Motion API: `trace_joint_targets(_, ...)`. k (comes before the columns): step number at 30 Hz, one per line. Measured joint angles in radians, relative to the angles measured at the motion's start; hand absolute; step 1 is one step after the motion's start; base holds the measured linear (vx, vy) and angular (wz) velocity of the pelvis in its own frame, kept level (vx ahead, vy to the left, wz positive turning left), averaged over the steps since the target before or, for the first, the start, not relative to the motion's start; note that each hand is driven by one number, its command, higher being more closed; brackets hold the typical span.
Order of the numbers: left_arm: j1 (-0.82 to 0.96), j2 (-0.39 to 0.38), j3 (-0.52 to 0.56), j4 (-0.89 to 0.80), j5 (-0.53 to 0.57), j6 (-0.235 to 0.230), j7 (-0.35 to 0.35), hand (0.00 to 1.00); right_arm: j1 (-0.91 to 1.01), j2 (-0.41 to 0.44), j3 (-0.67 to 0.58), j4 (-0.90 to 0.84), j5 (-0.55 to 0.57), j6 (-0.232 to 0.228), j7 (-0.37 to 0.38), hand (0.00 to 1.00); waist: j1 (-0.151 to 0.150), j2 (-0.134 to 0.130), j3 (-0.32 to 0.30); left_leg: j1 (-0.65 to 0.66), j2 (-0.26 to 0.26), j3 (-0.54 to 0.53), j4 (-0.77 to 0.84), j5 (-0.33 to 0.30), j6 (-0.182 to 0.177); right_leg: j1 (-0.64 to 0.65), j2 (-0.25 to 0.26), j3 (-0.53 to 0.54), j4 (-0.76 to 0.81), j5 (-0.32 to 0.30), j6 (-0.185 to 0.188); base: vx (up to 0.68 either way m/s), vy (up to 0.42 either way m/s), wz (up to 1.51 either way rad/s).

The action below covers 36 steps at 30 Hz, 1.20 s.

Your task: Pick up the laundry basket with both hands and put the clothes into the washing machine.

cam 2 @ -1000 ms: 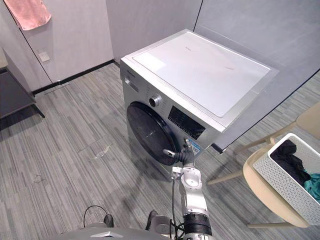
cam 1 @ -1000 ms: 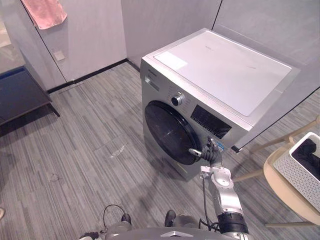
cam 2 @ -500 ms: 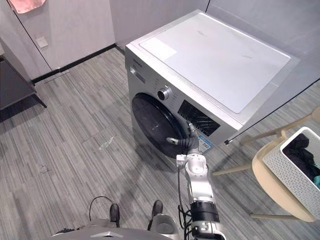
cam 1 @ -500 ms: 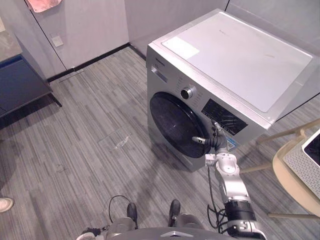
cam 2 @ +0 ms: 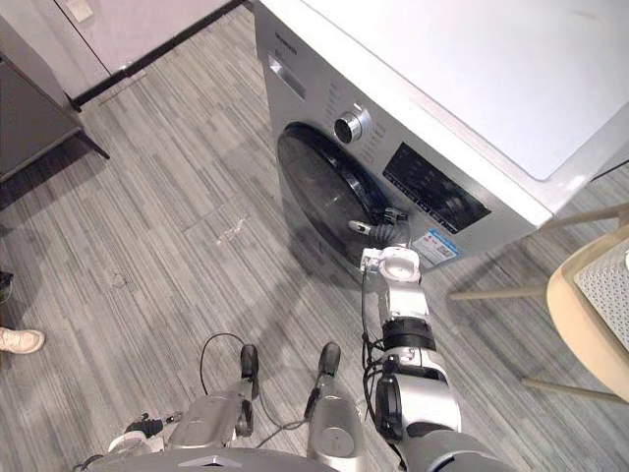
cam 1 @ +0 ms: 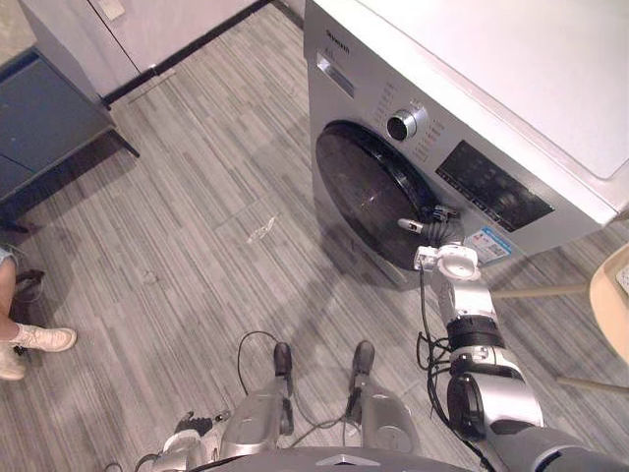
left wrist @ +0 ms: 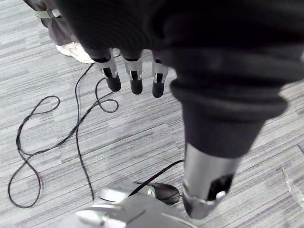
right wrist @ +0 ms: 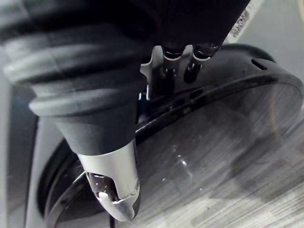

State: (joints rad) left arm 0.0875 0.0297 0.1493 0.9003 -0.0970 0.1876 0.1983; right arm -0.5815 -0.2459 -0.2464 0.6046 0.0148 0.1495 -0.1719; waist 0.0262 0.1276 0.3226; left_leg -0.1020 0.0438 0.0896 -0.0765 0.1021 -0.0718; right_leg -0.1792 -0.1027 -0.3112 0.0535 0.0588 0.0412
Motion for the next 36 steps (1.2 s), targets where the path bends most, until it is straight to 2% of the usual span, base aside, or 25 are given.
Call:
trace_joint_targets(5,-0.017,0.000,-0.025,-0.024,-0.020,-0.014,0.016,0.00,0.011,0.042,0.054,0.003,-0.004,0.002,-0.012,0.00,0.004,0.004,0.015,-0.003,0.002,-0.010,0.000,0.005,-0.003,0.004,0.001,-0.014,-0.001,0.001,-0.001,0.00,0.011,0.06)
trace_joint_targets(9,-0.036,0.001,-0.013,-0.015,-0.019,-0.013,0.018,0.00,0.120,0.100,0.215,-0.063,-0.004,0.003,-0.001,0.00,0.005,0.001,0.015,0.005,0.005,-0.017,0.000,0.005,-0.003,0.019,0.002,-0.029,-0.005,0.001,-0.001,0.02,0.016,0.06)
trace_joint_targets(11,-0.037,0.001,0.010,-0.006,-0.018,-0.011,0.020,0.00,0.190,0.129,0.313,-0.092,-0.002,0.000,0.034,0.00,0.003,-0.007,0.015,0.022,0.006,-0.024,0.000,0.004,-0.004,0.044,0.004,-0.032,-0.012,0.000,0.000,0.04,0.020,0.11)
trace_joint_targets(13,-0.038,0.003,0.047,0.000,-0.016,-0.003,0.021,0.00,0.270,0.170,0.423,-0.111,0.005,0.000,0.103,0.00,0.004,-0.028,0.014,0.047,0.007,-0.027,0.000,0.002,-0.007,0.073,0.005,-0.035,-0.017,-0.002,0.002,0.01,0.018,0.07)
trace_joint_targets(14,-0.038,0.004,0.050,0.006,-0.016,-0.002,0.021,0.00,0.290,0.179,0.448,-0.120,0.012,0.000,0.110,0.00,0.005,-0.034,0.014,0.051,0.007,-0.028,0.000,0.001,-0.007,0.078,0.005,-0.036,-0.018,-0.002,0.002,-0.02,0.026,0.05)
trace_joint_targets(17,-0.037,0.014,0.095,0.035,-0.014,0.017,0.022,0.00,0.371,0.238,0.518,-0.123,0.026,-0.003,0.162,0.00,0.004,-0.085,-0.011,0.055,0.007,-0.031,0.000,0.002,-0.006,0.086,0.003,-0.041,-0.018,-0.002,0.003,-0.02,0.026,0.05)
trace_joint_targets(20,-0.037,0.025,0.091,0.020,0.004,0.030,0.036,0.00,0.423,0.244,0.509,-0.158,0.026,-0.006,0.176,0.00,0.005,-0.116,-0.027,0.071,0.002,-0.034,-0.006,-0.003,-0.003,0.115,0.000,-0.046,-0.024,-0.002,0.004,-0.04,0.036,0.09)
trace_joint_targets(22,-0.038,0.026,0.080,-0.019,0.015,0.030,0.044,0.00,0.441,0.238,0.488,-0.201,0.023,-0.017,0.174,0.00,-0.001,-0.124,-0.032,0.070,0.004,-0.011,-0.006,-0.007,0.004,0.114,0.000,-0.041,-0.028,0.000,0.009,-0.07,0.028,-0.05)
trace_joint_targets(25,-0.049,0.000,0.017,-0.146,0.009,0.025,0.058,0.00,0.457,0.222,0.416,-0.242,0.018,-0.025,0.165,0.00,-0.013,-0.127,-0.033,0.066,0.018,0.086,-0.007,-0.002,0.010,0.104,-0.001,-0.025,-0.044,0.018,0.013,-0.05,0.023,-0.07)
trace_joint_targets(29,-0.124,-0.033,-0.043,-0.263,-0.036,-0.006,0.062,0.00,0.480,0.214,0.326,-0.269,0.017,-0.026,0.138,0.00,-0.017,-0.140,-0.033,0.038,0.019,0.145,-0.006,0.000,0.010,0.041,0.003,0.044,-0.049,0.049,0.005,-0.02,0.029,-0.48)
trace_joint_targets(33,-0.268,-0.023,-0.031,-0.295,-0.099,-0.028,0.102,0.00,0.520,0.194,0.222,-0.275,0.016,-0.031,0.116,0.00,-0.054,-0.170,-0.014,0.017,0.024,0.207,-0.001,0.006,0.011,-0.014,0.016,0.107,-0.054,0.073,-0.005,0.04,0.006,-0.47)
trace_joint_targets(36,-0.357,0.006,0.003,-0.285,-0.144,-0.036,0.133,0.00,0.541,0.194,0.160,-0.269,-0.019,-0.031,0.095,0.00,-0.065,-0.200,0.006,0.008,0.031,0.243,-0.001,0.011,0.018,-0.042,0.028,0.143,-0.057,0.091,-0.011,0.04,-0.006,-0.42)
